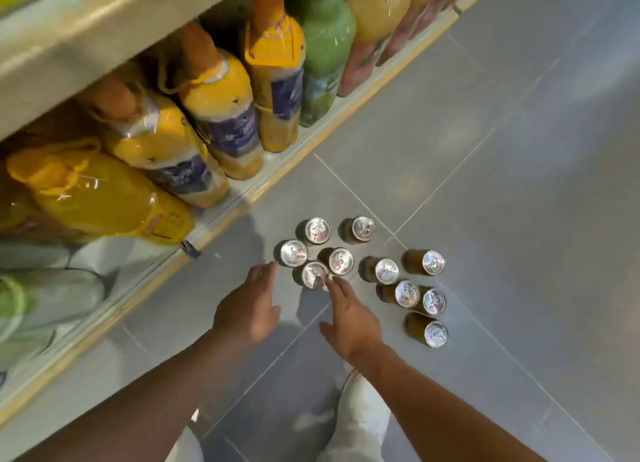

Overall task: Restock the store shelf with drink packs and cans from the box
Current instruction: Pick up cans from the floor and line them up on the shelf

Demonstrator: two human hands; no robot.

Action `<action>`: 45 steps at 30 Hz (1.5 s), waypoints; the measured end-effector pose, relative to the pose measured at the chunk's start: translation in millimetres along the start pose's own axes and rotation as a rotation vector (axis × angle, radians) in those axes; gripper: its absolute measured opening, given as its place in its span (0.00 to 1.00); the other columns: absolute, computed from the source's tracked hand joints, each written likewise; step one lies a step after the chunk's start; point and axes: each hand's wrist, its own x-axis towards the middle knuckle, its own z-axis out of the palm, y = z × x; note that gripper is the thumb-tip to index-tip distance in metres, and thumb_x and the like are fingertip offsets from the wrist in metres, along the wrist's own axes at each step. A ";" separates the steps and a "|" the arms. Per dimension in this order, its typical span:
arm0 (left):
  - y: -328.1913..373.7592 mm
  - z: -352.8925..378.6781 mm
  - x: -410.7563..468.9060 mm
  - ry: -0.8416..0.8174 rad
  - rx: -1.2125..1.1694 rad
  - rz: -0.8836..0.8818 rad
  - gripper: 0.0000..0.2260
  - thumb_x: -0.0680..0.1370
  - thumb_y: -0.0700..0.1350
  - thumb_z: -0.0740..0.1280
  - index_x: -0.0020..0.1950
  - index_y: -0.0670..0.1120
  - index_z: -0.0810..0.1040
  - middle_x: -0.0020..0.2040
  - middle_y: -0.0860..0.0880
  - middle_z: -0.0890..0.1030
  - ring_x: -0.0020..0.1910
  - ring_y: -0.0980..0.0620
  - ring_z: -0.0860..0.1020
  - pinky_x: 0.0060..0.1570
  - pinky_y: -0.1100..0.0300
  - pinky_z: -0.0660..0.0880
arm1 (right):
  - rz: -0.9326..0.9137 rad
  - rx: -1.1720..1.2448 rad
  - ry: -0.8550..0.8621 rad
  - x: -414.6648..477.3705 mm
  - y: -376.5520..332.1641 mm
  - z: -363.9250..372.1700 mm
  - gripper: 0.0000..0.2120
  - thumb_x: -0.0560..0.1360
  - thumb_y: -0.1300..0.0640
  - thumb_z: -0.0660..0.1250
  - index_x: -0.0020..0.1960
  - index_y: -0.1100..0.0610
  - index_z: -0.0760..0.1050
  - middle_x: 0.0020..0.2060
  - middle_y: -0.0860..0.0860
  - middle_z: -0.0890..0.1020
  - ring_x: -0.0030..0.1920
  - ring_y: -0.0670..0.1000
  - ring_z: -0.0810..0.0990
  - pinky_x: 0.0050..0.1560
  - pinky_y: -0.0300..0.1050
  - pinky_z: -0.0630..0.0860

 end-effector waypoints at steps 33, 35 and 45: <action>76.5 -155.2 -99.1 0.245 0.123 0.058 0.30 0.68 0.61 0.74 0.66 0.60 0.66 0.60 0.58 0.80 0.56 0.51 0.81 0.48 0.58 0.78 | -0.133 -0.042 0.161 -104.0 -64.0 -129.8 0.29 0.72 0.48 0.69 0.69 0.44 0.60 0.60 0.47 0.79 0.46 0.57 0.83 0.41 0.49 0.80; 99.9 -193.9 -141.2 0.250 0.086 0.047 0.28 0.67 0.61 0.73 0.63 0.61 0.67 0.56 0.58 0.81 0.55 0.49 0.81 0.48 0.57 0.77 | -0.120 -0.010 0.171 -143.5 -76.2 -172.7 0.27 0.71 0.47 0.69 0.66 0.43 0.61 0.57 0.46 0.80 0.48 0.57 0.83 0.42 0.48 0.79; 199.5 -405.8 -375.3 0.368 -0.047 0.123 0.33 0.63 0.68 0.71 0.62 0.58 0.64 0.48 0.56 0.81 0.46 0.51 0.81 0.42 0.58 0.75 | -0.272 0.062 0.264 -367.0 -177.2 -374.0 0.40 0.66 0.39 0.74 0.72 0.38 0.58 0.61 0.41 0.80 0.56 0.52 0.82 0.51 0.45 0.75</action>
